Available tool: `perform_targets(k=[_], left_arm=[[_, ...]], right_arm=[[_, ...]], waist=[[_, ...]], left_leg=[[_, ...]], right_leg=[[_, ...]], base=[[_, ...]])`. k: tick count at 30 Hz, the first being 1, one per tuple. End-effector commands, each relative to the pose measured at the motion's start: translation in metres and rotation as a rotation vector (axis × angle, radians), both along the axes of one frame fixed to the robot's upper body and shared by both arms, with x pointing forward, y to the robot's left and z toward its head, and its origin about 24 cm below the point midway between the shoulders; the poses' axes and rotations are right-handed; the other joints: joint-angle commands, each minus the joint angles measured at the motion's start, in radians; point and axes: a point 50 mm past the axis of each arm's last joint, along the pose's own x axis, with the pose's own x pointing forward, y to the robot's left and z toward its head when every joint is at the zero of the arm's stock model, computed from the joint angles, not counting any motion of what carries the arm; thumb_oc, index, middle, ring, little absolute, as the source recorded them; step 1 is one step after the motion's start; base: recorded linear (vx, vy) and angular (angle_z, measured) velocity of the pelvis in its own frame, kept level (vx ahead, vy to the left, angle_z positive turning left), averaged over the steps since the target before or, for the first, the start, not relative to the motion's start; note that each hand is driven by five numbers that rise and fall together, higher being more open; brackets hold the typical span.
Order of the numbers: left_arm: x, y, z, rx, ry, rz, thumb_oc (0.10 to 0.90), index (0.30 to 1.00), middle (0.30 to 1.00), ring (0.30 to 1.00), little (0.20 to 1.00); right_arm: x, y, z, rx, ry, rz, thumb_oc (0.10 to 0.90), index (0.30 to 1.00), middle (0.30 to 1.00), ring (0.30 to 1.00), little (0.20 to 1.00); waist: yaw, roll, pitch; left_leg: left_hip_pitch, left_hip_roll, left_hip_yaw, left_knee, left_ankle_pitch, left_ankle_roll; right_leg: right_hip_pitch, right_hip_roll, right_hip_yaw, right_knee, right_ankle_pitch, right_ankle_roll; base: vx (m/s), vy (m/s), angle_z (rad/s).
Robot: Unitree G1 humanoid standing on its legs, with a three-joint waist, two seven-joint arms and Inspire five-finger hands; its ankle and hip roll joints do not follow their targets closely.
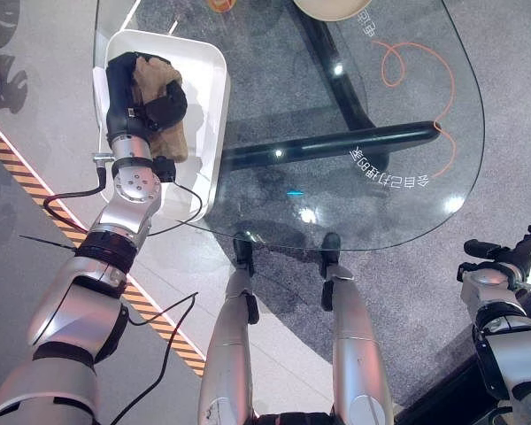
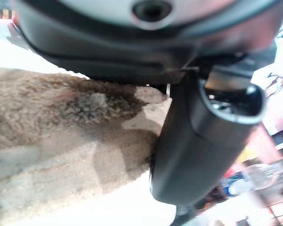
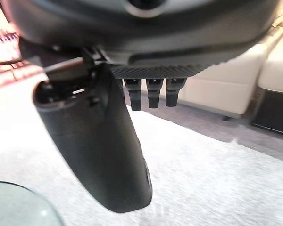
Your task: Wipe the table with a cloth and put it in the basket.
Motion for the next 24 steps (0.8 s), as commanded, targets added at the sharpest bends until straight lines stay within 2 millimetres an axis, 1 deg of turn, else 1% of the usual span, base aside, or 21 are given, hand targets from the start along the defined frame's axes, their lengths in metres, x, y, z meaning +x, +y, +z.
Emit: perform_targets(k=[1, 2, 8, 12, 17, 24], left_arm=[[-0.013, 0.021, 0.081, 0.052, -0.253, 0.101, 0.100, 0.300, 0.300, 0.300, 0.200], [-0.010, 0.022, 0.080, 0.071, -0.218, 0.113, 0.100, 0.300, 0.300, 0.300, 0.200], [-0.005, 0.025, 0.073, 0.103, -0.142, 0.152, 0.100, 0.300, 0.300, 0.300, 0.200], [-0.002, 0.031, 0.063, 0.119, -0.062, 0.204, 0.100, 0.300, 0.300, 0.300, 0.200], [0.001, 0.034, 0.056, 0.152, -0.004, 0.234, 0.100, 0.300, 0.300, 0.300, 0.200], [0.003, 0.034, 0.051, 0.167, 0.038, 0.230, 0.100, 0.300, 0.300, 0.300, 0.200]], right_arm=[[-0.023, -0.023, -0.004, -0.085, 0.106, -0.050, 0.800, 0.900, 0.900, 0.900, 0.900], [-0.022, -0.020, -0.009, -0.080, 0.133, -0.028, 0.800, 0.900, 0.900, 0.900, 0.900], [-0.022, -0.013, -0.018, -0.080, 0.193, 0.024, 0.800, 0.900, 0.900, 0.900, 0.900], [-0.023, -0.007, -0.026, -0.074, 0.234, 0.052, 0.800, 0.900, 0.900, 0.900, 0.900], [-0.022, 0.001, -0.032, -0.071, 0.249, 0.077, 0.800, 0.900, 0.900, 0.900, 0.900], [-0.020, 0.003, -0.034, -0.073, 0.256, 0.091, 0.800, 0.900, 0.900, 0.900, 0.900]], waist=[[-0.004, 0.004, -0.026], [-0.009, 0.006, -0.026], [-0.020, 0.006, -0.026], [-0.029, 0.005, -0.026], [-0.037, 0.002, -0.026], [-0.043, 0.001, -0.026]], left_leg=[[0.004, -0.042, 0.019, 0.134, -0.173, 0.024], [0.002, -0.042, 0.022, 0.131, -0.171, 0.024], [-0.004, -0.039, 0.028, 0.129, -0.166, 0.021], [-0.012, -0.039, 0.032, 0.130, -0.162, 0.020], [-0.020, -0.035, 0.036, 0.131, -0.159, 0.019], [-0.033, -0.034, 0.037, 0.134, -0.155, 0.016]], right_leg=[[0.039, 0.044, -0.032, -0.101, 0.041, 0.006], [0.035, 0.045, -0.029, -0.104, 0.042, 0.006], [0.025, 0.046, -0.023, -0.106, 0.046, 0.004], [0.015, 0.049, -0.017, -0.108, 0.049, 0.003], [0.005, 0.052, -0.012, -0.108, 0.053, 0.003], [-0.009, 0.057, -0.007, -0.106, 0.058, 0.001]], base=[[0.00, 0.036, -0.03], [0.00, 0.000, 0.00], [0.00, 0.016, -0.02], [0.01, 0.025, -0.07], [0.01, 0.009, -0.02], [0.00, 0.000, 0.00]])
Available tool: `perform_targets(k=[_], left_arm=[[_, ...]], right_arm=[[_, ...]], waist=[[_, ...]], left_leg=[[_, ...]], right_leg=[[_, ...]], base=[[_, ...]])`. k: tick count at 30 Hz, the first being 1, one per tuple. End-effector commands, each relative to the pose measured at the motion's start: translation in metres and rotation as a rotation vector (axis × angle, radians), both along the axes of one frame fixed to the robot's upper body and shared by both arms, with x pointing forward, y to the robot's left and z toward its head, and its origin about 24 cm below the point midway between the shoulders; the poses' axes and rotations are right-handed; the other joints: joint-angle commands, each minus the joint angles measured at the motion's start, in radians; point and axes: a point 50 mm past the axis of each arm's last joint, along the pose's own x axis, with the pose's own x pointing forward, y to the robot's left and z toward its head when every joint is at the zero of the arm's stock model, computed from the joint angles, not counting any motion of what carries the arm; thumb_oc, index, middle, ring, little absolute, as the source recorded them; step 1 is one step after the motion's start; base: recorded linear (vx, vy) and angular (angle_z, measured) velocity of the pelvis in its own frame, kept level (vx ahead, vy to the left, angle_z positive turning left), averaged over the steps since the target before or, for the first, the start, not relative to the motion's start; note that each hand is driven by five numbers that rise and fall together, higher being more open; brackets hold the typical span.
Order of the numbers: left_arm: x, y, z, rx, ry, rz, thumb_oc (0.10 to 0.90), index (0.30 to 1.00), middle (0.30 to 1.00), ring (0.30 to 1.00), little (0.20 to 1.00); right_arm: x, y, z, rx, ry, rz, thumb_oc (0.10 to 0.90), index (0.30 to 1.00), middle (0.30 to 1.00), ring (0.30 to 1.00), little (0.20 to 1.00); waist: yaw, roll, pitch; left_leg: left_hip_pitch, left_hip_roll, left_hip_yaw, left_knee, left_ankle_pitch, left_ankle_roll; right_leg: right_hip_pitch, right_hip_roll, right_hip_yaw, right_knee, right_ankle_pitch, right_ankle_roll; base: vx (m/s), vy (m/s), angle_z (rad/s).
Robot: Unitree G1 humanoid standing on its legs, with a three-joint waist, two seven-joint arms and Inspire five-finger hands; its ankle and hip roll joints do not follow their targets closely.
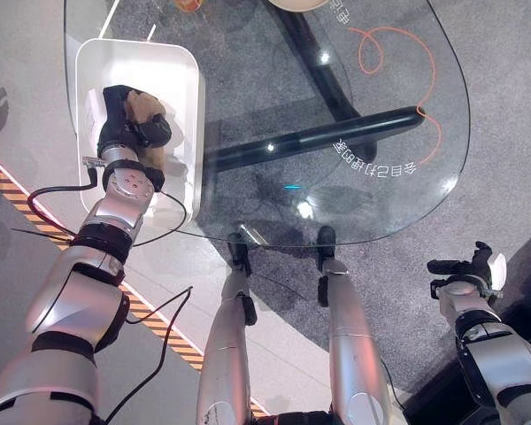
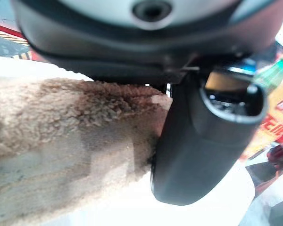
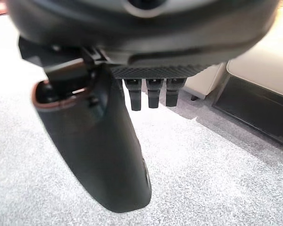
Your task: Wipe the table with a cloth and put it in the basket.
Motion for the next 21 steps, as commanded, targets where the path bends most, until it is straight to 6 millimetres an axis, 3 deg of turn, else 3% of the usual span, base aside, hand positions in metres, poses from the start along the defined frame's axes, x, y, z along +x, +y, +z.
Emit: perform_targets(k=[1, 9, 13, 15, 16, 17, 18, 21], left_arm=[[-0.0033, 0.0110, 0.0652, 0.061, -0.180, 0.049, 0.100, 0.300, 0.300, 0.300, 0.200], [-0.0005, 0.0059, 0.0645, 0.054, -0.159, 0.025, 0.116, 0.314, 0.314, 0.314, 0.216], [-0.0002, 0.0055, 0.0627, 0.040, -0.156, 0.022, 0.377, 0.538, 0.538, 0.538, 0.477], [0.0001, 0.0050, 0.0613, 0.028, -0.155, 0.019, 0.446, 0.596, 0.596, 0.596, 0.546], [0.0001, 0.0049, 0.0612, 0.028, -0.155, 0.019, 0.575, 0.707, 0.707, 0.707, 0.675], [-0.0001, 0.0050, 0.0610, 0.027, -0.156, 0.018, 0.630, 0.754, 0.754, 0.754, 0.730], [-0.0001, 0.0052, 0.0608, 0.028, -0.154, 0.019, 0.800, 0.900, 0.900, 0.900, 0.900], [-0.0001, 0.0048, 0.0613, 0.029, -0.158, 0.022, 0.800, 0.900, 0.900, 0.900, 0.900]], right_arm=[[-0.0225, -0.0244, -0.0044, -0.088, 0.071, -0.054, 0.800, 0.900, 0.900, 0.900, 0.900], [-0.0216, -0.0218, -0.0055, -0.085, 0.062, -0.051, 0.800, 0.900, 0.900, 0.900, 0.900], [-0.0209, -0.0216, -0.0048, -0.085, 0.058, -0.050, 0.800, 0.900, 0.900, 0.900, 0.900], [-0.0204, -0.0213, -0.0044, -0.085, 0.057, -0.049, 0.800, 0.900, 0.900, 0.900, 0.900], [-0.0205, -0.0217, -0.0043, -0.085, 0.055, -0.049, 0.800, 0.900, 0.900, 0.900, 0.900], [-0.0208, -0.0213, -0.0049, -0.085, 0.054, -0.048, 0.800, 0.900, 0.900, 0.900, 0.900], [-0.0208, -0.0210, -0.0051, -0.085, 0.054, -0.047, 0.800, 0.900, 0.900, 0.900, 0.900], [-0.0202, -0.0205, -0.0049, -0.084, 0.054, -0.047, 0.800, 0.900, 0.900, 0.900, 0.900]], waist=[[-0.014, 0.000, -0.025], [-0.019, -0.005, -0.025], [-0.019, -0.005, -0.025], [-0.019, -0.005, -0.025], [-0.018, -0.006, -0.025], [-0.018, -0.007, -0.025], [-0.017, -0.007, -0.025], [-0.016, -0.010, -0.025]], left_leg=[[-0.025, -0.036, 0.004, 0.150, -0.155, 0.017], [-0.040, -0.041, -0.003, 0.163, -0.159, 0.020], [-0.041, -0.041, -0.004, 0.165, -0.159, 0.020], [-0.044, -0.041, -0.006, 0.169, -0.159, 0.020], [-0.044, -0.041, -0.006, 0.170, -0.160, 0.020], [-0.045, -0.041, -0.007, 0.172, -0.160, 0.020], [-0.045, -0.041, -0.007, 0.173, -0.161, 0.020], [-0.045, -0.040, -0.010, 0.171, -0.159, 0.021]], right_leg=[[0.029, 0.052, -0.035, -0.111, 0.056, 0.000], [0.019, 0.059, -0.027, -0.112, 0.061, -0.003], [0.018, 0.061, -0.026, -0.108, 0.061, -0.004], [0.016, 0.061, -0.025, -0.107, 0.061, -0.004], [0.017, 0.061, -0.026, -0.106, 0.061, -0.004], [0.017, 0.061, -0.027, -0.105, 0.061, -0.005], [0.017, 0.061, -0.027, -0.105, 0.061, -0.005], [0.019, 0.062, -0.028, -0.106, 0.062, -0.005]], base=[[0.00, 0.000, 0.00], [0.00, 0.000, 0.00], [0.00, 0.000, 0.00], [0.00, 0.000, 0.00], [0.00, 0.000, 0.00], [0.00, 0.000, 0.00], [0.00, 0.000, 0.00], [0.00, 0.000, 0.00]])
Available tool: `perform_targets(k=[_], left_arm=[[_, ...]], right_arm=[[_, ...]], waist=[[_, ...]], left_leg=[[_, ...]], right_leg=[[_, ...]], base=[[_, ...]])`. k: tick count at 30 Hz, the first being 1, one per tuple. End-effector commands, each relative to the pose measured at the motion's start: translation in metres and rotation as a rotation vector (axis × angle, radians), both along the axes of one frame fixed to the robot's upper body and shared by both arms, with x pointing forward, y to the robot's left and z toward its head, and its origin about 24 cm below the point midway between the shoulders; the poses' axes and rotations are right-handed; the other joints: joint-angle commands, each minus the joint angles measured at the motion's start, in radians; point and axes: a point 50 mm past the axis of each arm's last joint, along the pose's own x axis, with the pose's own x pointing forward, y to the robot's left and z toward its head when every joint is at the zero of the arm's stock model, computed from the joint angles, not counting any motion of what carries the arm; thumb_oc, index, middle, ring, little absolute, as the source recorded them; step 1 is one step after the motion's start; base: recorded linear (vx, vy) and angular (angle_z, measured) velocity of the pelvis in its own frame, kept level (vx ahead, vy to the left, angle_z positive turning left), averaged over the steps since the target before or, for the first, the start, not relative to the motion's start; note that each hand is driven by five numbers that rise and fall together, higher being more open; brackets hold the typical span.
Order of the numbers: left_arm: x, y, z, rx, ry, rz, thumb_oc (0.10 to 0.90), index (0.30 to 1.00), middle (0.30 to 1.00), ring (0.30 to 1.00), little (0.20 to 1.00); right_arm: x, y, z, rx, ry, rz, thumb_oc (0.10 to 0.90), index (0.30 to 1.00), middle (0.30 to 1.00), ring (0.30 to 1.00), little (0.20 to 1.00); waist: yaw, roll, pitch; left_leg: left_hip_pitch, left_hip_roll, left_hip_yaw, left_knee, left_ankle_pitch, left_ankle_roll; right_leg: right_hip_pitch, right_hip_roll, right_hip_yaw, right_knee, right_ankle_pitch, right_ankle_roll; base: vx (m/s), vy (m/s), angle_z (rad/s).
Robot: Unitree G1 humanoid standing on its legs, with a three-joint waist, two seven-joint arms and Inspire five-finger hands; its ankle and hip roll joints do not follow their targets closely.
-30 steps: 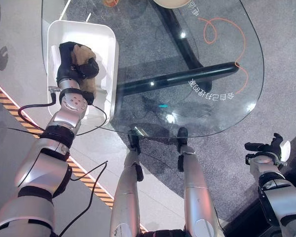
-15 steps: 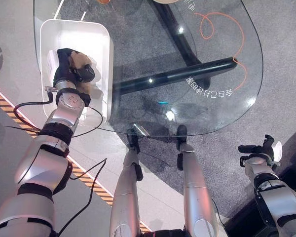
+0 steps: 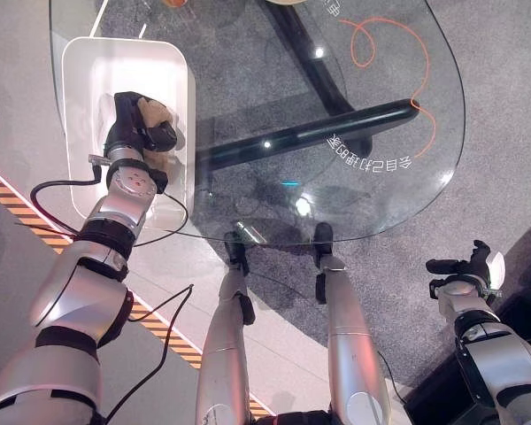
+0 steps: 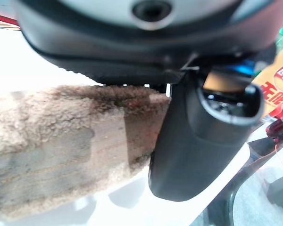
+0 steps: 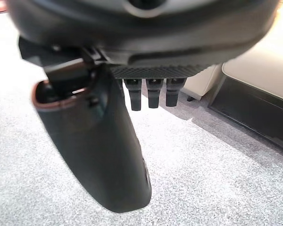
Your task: Wipe the table with a cloth and put it in the basket.
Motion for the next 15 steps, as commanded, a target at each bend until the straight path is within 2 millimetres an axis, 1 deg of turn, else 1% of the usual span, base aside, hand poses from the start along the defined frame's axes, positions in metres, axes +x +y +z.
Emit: perform_targets(k=[1, 4, 9, 15], left_arm=[[-0.0046, 0.0131, 0.0621, 0.007, -0.205, 0.061, 0.800, 0.900, 0.900, 0.900, 0.900], [-0.0043, 0.0124, 0.0625, 0.007, -0.206, 0.066, 0.800, 0.900, 0.900, 0.900, 0.900], [-0.0056, 0.0165, 0.0606, 0.002, -0.197, 0.077, 0.800, 0.900, 0.900, 0.900, 0.900], [-0.0066, 0.0200, 0.0599, -0.005, -0.203, 0.093, 0.800, 0.900, 0.900, 0.900, 0.900]], right_arm=[[-0.0218, -0.0224, -0.0057, -0.071, 0.060, -0.065, 0.800, 0.900, 0.900, 0.900, 0.900], [-0.0222, -0.0219, -0.0065, -0.070, 0.061, -0.068, 0.800, 0.900, 0.900, 0.900, 0.900], [-0.0235, -0.0197, -0.0098, -0.066, 0.063, -0.063, 0.800, 0.900, 0.900, 0.900, 0.900], [-0.0222, -0.0194, -0.0087, -0.068, 0.063, -0.062, 0.800, 0.900, 0.900, 0.900, 0.900]], waist=[[0.007, -0.010, -0.025], [0.008, -0.011, -0.025], [0.011, -0.014, -0.025], [0.014, -0.016, -0.025]], left_leg=[[-0.020, -0.040, -0.008, 0.168, -0.165, 0.022], [-0.017, -0.041, -0.010, 0.165, -0.163, 0.022], [-0.004, -0.041, -0.016, 0.158, -0.162, 0.023], [0.005, -0.037, -0.017, 0.143, -0.152, 0.021]], right_leg=[[0.047, 0.062, -0.029, -0.121, 0.062, -0.005], [0.050, 0.062, -0.030, -0.122, 0.063, -0.005], [0.062, 0.062, -0.031, -0.130, 0.068, -0.003], [0.072, 0.061, -0.034, -0.141, 0.072, -0.002]], base=[[0.00, 0.000, 0.00], [0.00, 0.000, 0.00], [0.00, 0.000, 0.00], [0.00, 0.000, 0.00]])
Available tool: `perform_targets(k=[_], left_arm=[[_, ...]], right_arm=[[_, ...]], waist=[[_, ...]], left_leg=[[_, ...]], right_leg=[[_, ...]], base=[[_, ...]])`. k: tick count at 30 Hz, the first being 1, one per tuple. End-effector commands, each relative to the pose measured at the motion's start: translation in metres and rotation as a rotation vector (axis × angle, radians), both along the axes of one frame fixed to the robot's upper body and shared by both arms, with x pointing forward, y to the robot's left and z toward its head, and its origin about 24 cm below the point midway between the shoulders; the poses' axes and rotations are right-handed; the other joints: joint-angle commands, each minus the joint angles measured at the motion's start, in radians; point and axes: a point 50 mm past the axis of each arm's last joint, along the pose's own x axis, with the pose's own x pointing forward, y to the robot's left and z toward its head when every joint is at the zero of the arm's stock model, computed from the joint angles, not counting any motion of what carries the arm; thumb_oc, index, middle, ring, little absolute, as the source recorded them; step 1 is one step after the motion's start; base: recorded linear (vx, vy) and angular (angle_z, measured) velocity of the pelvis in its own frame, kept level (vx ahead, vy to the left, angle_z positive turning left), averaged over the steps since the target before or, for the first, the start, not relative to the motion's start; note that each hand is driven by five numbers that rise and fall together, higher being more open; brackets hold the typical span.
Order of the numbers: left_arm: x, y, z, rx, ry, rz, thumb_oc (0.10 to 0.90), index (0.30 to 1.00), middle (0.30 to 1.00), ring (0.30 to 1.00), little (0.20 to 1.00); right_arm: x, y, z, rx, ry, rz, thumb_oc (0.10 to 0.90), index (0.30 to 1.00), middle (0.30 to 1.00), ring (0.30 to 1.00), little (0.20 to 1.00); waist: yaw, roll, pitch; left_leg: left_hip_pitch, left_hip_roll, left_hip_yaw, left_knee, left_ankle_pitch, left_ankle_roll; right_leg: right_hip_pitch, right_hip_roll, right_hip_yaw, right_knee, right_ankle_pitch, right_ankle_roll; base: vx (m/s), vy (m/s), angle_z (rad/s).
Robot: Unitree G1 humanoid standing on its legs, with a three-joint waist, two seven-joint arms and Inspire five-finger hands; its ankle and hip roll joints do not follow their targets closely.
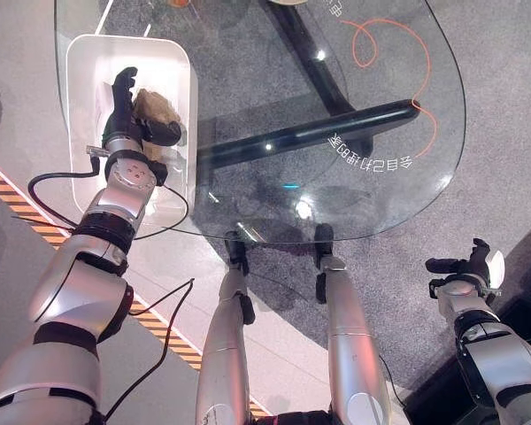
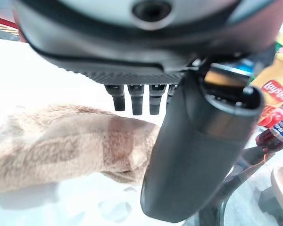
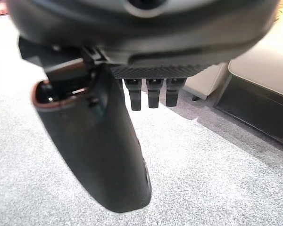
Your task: Wipe the table with a cloth and put it in the basket.
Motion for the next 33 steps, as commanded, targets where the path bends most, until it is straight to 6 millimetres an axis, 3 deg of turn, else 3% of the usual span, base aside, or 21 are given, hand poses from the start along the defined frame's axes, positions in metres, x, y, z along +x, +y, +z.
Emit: perform_targets(k=[1, 11, 21, 25, 33], left_arm=[[-0.008, 0.023, 0.049, -0.004, -0.178, 0.096, 0.800, 0.900, 0.900, 0.900, 0.900], [-0.013, 0.026, 0.059, -0.018, -0.251, 0.089, 0.800, 0.900, 0.900, 0.900, 0.900], [-0.031, 0.042, 0.071, 0.012, -0.366, 0.052, 0.800, 0.900, 0.900, 0.900, 0.900], [-0.043, 0.060, 0.063, 0.010, -0.366, 0.062, 0.800, 0.900, 0.900, 0.900, 0.900], [-0.063, 0.086, 0.035, -0.016, -0.341, 0.097, 0.800, 0.900, 0.900, 0.900, 0.900]], right_arm=[[-0.023, -0.020, -0.009, -0.062, 0.064, -0.069, 0.800, 0.900, 0.900, 0.900, 0.900], [-0.025, -0.016, -0.015, -0.045, 0.065, -0.059, 0.800, 0.900, 0.900, 0.900, 0.900], [-0.056, -0.023, -0.041, 0.008, 0.132, -0.103, 0.800, 0.900, 0.900, 0.900, 0.900], [-0.087, -0.028, -0.063, 0.041, 0.193, -0.127, 0.800, 0.900, 0.900, 0.900, 0.900], [-0.134, -0.037, -0.086, 0.046, 0.313, -0.137, 0.800, 0.900, 0.900, 0.900, 0.900]], waist=[[0.010, -0.016, -0.025], [0.017, -0.013, -0.025], [0.038, 0.005, -0.025], [0.055, 0.017, -0.112], [0.066, 0.044, -0.242]], left_leg=[[-0.009, -0.038, -0.010, 0.139, -0.160, 0.022], [0.051, -0.038, -0.023, 0.066, -0.129, 0.018], [0.301, -0.038, -0.017, -0.071, -0.106, 0.001], [0.419, -0.041, -0.007, -0.135, -0.107, -0.004], [0.588, -0.042, -0.010, -0.215, -0.105, -0.015]], right_leg=[[0.060, 0.060, -0.031, -0.152, 0.069, 0.003], [0.113, 0.063, -0.024, -0.204, 0.094, 0.013], [0.356, 0.030, -0.035, -0.311, 0.113, 0.047], [0.480, 0.006, -0.043, -0.371, 0.110, 0.055], [0.681, -0.003, -0.062, -0.461, 0.099, 0.050]], base=[[0.00, 0.000, 0.00], [-0.01, -0.020, 0.01], [0.01, -0.047, 0.01], [0.09, -0.054, 0.05], [0.10, -0.020, 0.04]])
